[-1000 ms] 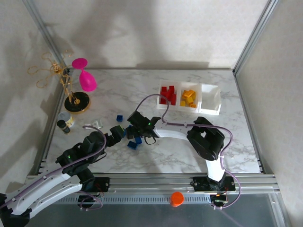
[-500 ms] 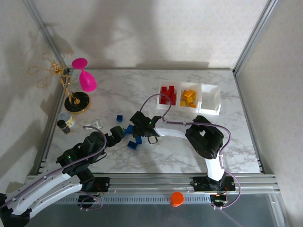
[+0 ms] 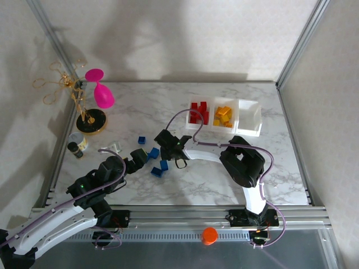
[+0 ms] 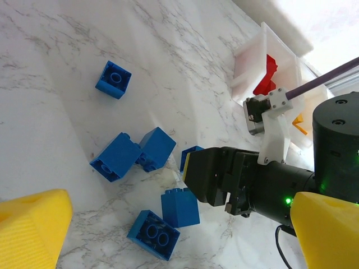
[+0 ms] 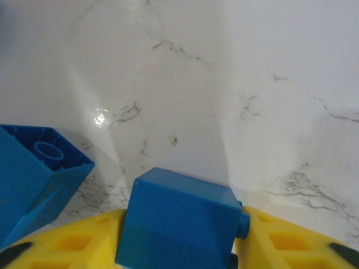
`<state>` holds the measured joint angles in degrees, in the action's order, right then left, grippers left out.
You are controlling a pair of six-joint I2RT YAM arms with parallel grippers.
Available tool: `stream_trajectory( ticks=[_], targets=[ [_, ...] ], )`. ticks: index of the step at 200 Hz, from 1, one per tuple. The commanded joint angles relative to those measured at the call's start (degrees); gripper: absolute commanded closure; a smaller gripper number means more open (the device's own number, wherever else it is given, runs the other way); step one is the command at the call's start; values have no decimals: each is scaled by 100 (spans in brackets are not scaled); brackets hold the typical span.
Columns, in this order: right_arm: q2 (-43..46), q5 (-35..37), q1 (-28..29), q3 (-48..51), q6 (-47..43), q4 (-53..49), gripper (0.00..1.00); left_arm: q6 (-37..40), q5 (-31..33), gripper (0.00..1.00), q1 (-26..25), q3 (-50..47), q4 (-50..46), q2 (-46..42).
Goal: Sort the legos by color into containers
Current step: Pick up the lego from the center of the table, then place the lego in the container.
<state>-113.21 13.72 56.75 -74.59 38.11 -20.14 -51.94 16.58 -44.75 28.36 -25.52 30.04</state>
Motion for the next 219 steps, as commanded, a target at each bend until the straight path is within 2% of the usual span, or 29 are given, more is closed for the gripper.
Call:
stream_trajectory(
  ticks=[1,25,65,112,143,183,219],
  targets=[
    [190,40,-101,70,-29,61,58,-37,96,0,48,-50,128,8],
    [523,46,-201,259,1,118,63,72,-77,0,51,-58,359,75],
    [1307,252,-609,728,67,177,64,286,-449,0,53,58,785,444],
    [2229,602,-1661,1191,17,76,63,459,-841,0,46,264,1384,1082],
    [2621,871,-2763,1359,-36,153,62,590,-1062,0,37,458,1801,1694],
    [2338,1025,-4005,1133,-220,406,61,701,-1322,0,18,712,2365,2509],
    [1601,1057,-4653,612,-342,544,60,791,-1409,0,15,974,2577,3096]
  ],
)
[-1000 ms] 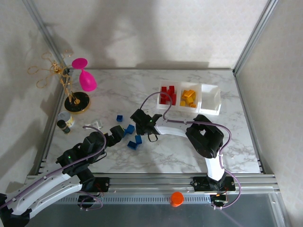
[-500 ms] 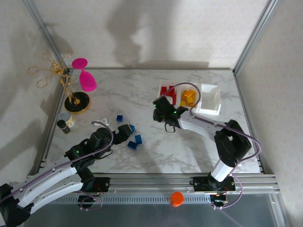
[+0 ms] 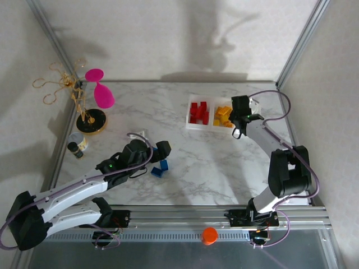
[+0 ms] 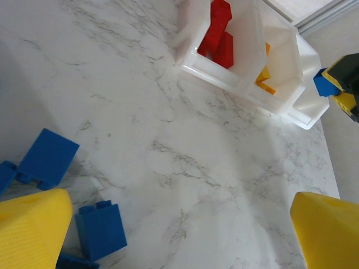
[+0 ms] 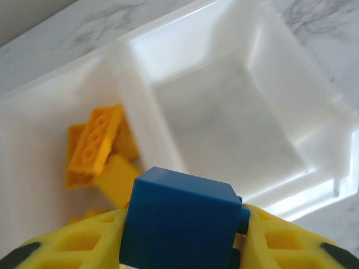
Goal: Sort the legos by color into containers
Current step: Place the lego in the container, then pick up the lego from the bottom-center of the table.
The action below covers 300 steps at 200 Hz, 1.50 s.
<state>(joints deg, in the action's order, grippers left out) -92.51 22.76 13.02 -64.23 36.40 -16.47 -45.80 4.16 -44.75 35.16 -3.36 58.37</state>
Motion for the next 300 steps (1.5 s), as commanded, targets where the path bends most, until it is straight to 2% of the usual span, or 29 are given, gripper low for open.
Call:
stream_trajectory(
  ticks=[1,13,47,70,121,161,181,216,270,300],
  targets=[
    [-491,147,-294,-450,-175,178,60,177,-173,0,13,301,361,281],
    [-714,76,-444,-636,-216,201,57,210,-195,0,10,372,394,396],
    [-1017,89,-551,-1138,-378,9,28,265,-190,1,10,457,397,492],
    [-778,-150,-481,-1094,-414,40,21,218,-116,0,11,401,386,366],
    [-98,-385,406,-638,-469,-140,15,73,144,0,18,132,21,-266],
    [402,-774,1553,0,-437,-267,12,-121,502,0,11,-218,-657,-1175],
    [380,-1243,2113,164,-598,-374,11,-253,724,0,19,-389,-1056,-1664],
    [400,-1508,3083,440,-412,-305,10,-444,965,0,32,-576,-1656,-2387],
    [-298,-1356,4466,180,-140,-315,11,-800,1231,1,37,-677,-2392,-3074],
    [-937,-1287,4946,-244,-104,-400,11,-933,1277,0,36,-601,-2709,-3298]
  ],
)
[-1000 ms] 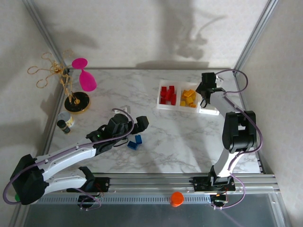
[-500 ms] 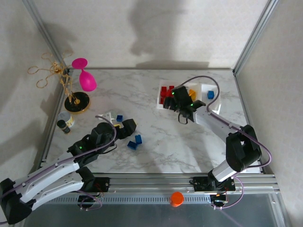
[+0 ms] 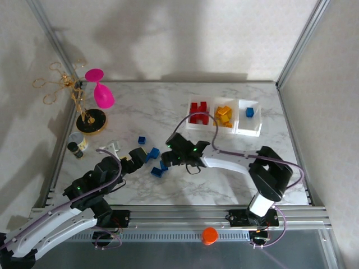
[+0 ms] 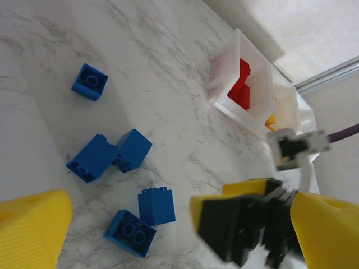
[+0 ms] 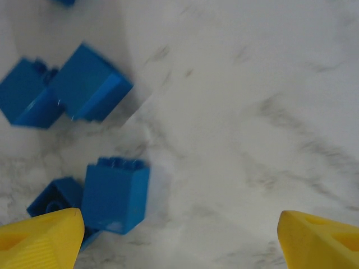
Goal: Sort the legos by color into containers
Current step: Pick up the lego from the bottom-center of the table.
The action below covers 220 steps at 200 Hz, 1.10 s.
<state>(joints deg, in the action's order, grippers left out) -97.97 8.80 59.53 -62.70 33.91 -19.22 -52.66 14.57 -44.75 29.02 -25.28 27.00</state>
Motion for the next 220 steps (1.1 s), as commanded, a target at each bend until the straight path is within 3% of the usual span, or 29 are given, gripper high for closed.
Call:
stream_trajectory(
  ticks=[1,66,125,188,220],
  targets=[
    [-407,112,304,-403,148,-125,11,-250,238,0,36,15,-524,-165],
    [-1012,174,380,-696,377,28,21,-237,312,0,37,36,-634,-250],
    [-1293,339,384,-844,442,-93,40,-204,264,0,37,48,-496,-152],
    [-791,324,304,-542,528,25,64,-184,46,0,37,57,-190,26],
    [-332,254,84,-115,563,235,70,-93,-176,0,37,46,58,301]
  ],
)
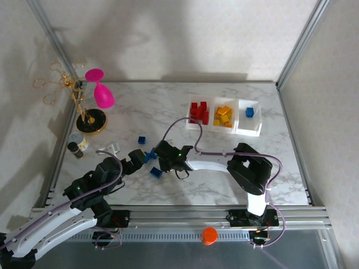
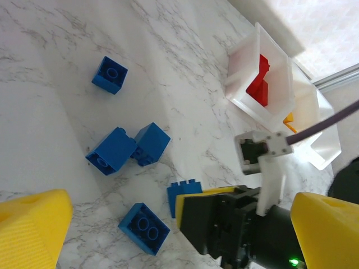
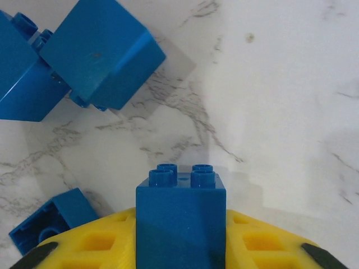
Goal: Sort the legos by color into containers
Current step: Pick up the lego from the bottom-center of the table, then place the lego in the container.
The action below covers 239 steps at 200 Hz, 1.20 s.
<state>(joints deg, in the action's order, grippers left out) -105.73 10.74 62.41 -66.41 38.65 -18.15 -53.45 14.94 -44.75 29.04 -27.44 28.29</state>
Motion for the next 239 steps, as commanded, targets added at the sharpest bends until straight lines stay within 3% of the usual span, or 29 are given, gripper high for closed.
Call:
stream_trajectory(
  ticks=[1,44,84,116,148,175,210,239],
  targets=[
    [464,60,-213,263,89,128,70,-11,-225,0,37,47,283,183],
    [1316,510,-870,777,196,-41,71,203,-532,0,24,86,886,756],
    [2287,956,-2226,1254,117,-111,71,474,-1029,0,19,143,1829,1617],
    [2606,1276,-3638,1243,4,2,70,642,-1241,0,-9,323,2482,2246],
    [2242,1588,-4723,771,-215,166,69,826,-1401,0,-21,645,2857,2939],
    [1560,1322,-5376,264,-347,416,69,943,-1501,0,-27,920,3010,3430],
    [681,1197,-5632,-547,-639,349,61,1021,-1514,0,-25,1163,3015,3761],
    [495,1146,-5676,-865,-734,281,45,1041,-1459,0,-25,1227,3009,3774]
  ],
)
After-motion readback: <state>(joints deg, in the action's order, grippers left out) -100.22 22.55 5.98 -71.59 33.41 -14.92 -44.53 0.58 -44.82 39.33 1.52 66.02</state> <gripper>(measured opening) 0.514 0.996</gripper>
